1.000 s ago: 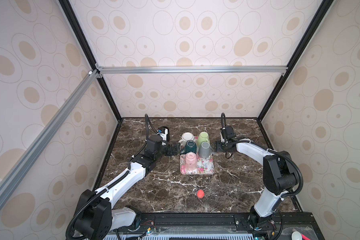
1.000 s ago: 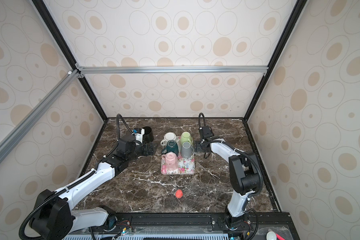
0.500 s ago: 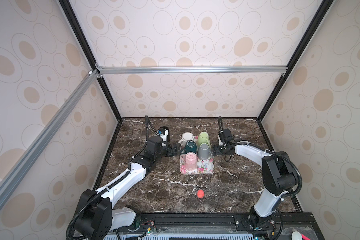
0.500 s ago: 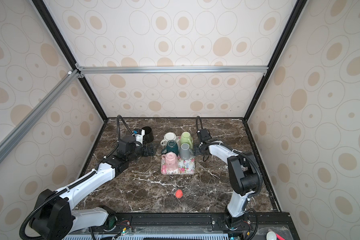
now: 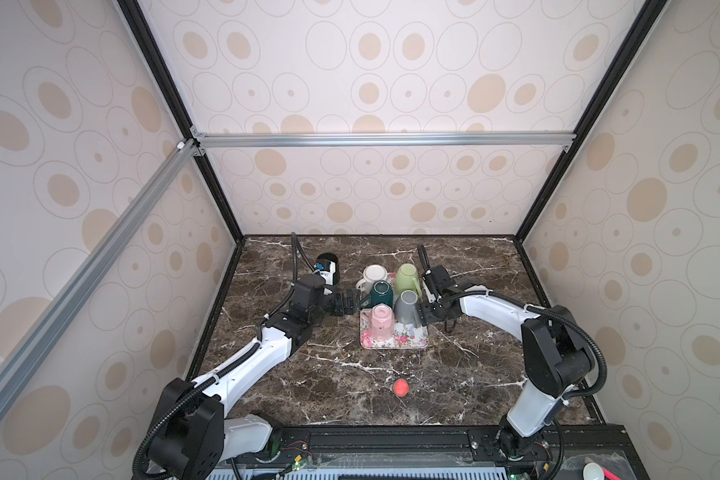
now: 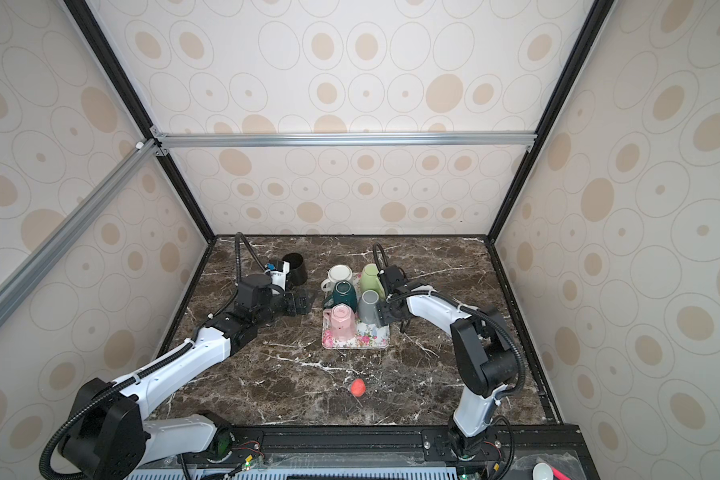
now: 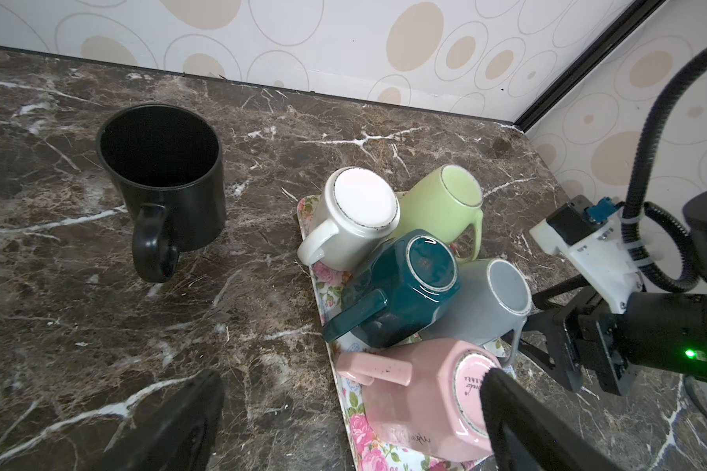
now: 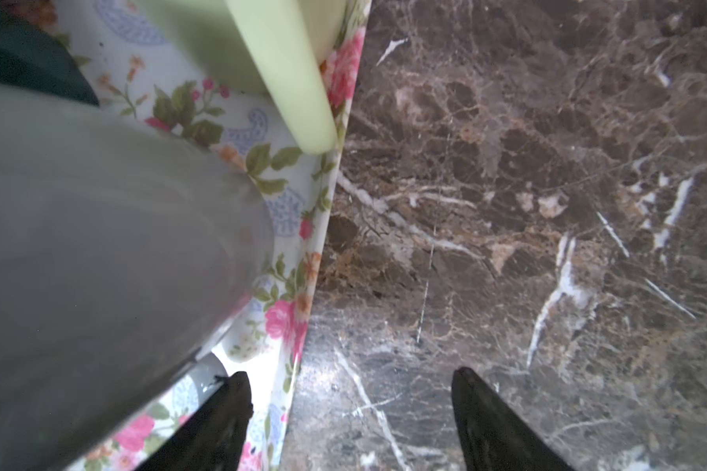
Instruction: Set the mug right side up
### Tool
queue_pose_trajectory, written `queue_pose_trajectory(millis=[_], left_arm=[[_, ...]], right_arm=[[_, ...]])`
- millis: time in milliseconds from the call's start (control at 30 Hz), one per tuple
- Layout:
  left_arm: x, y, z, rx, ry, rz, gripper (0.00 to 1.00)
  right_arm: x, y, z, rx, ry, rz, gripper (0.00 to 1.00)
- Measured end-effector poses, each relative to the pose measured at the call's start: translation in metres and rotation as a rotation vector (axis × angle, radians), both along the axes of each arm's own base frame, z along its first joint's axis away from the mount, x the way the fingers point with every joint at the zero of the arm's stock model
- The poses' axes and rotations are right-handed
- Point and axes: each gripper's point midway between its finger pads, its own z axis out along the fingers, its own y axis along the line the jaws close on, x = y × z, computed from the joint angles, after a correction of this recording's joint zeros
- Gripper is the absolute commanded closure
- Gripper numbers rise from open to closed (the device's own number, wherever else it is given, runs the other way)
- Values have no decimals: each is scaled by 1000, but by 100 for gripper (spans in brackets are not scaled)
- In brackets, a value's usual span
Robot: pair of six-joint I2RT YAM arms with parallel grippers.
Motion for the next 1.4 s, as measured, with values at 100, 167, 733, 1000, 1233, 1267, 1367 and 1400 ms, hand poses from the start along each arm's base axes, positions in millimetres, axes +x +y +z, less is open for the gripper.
queue_pose_trajectory(millis=[100,167,733,1000,1233,1267,1367,1400], left_arm=[[0,0,0,2,-2,-1,2],[0,0,-1,2,-1,-1,2],[-7,-2,-19,0,27,-26,2],[-8,-3,-21,-6,23,-32,2],[-8,-3,-21,-8,25,-34,2],[-8,-4,-22,-9,26,-34,2],[-6,-4,-25,-9,31,-33,2],[-6,-5,-26,-8,34,-33,2]], right_arm=[[-7,3,15,36,-1,8,21],[-12,8,28,82,-8,12,21],[-23,50,59,317,60,49,49],[-22,56,40,286,113,57,55],[-17,60,29,241,129,71,59],[-16,60,28,231,129,74,60],[-14,61,25,195,126,85,61],[-14,61,25,185,125,89,61]])
